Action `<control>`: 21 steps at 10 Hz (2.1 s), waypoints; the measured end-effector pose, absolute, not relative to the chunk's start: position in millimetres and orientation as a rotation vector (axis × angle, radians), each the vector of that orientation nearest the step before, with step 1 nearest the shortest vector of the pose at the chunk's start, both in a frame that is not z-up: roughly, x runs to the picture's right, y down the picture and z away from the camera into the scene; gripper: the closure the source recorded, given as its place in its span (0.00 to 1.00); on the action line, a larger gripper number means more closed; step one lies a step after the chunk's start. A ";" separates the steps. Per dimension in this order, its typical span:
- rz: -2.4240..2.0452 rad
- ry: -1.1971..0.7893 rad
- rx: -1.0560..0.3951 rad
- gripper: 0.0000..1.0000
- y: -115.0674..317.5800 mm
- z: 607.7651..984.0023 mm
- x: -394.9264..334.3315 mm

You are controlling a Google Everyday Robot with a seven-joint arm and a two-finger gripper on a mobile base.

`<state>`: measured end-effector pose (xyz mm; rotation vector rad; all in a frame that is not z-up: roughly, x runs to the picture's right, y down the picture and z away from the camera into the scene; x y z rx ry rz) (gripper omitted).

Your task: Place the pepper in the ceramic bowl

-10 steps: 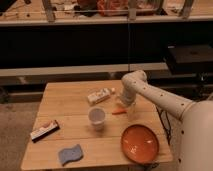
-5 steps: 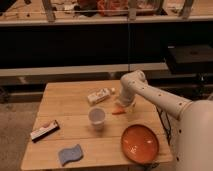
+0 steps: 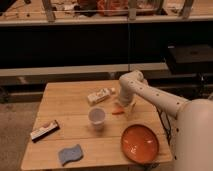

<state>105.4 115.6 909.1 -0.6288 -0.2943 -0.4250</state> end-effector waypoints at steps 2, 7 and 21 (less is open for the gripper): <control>-0.427 -0.292 -0.630 0.20 116.2 910.6 102.8; -0.432 -0.284 -0.628 0.46 115.8 917.7 99.6; -0.464 -0.296 -0.619 0.93 80.1 879.7 91.5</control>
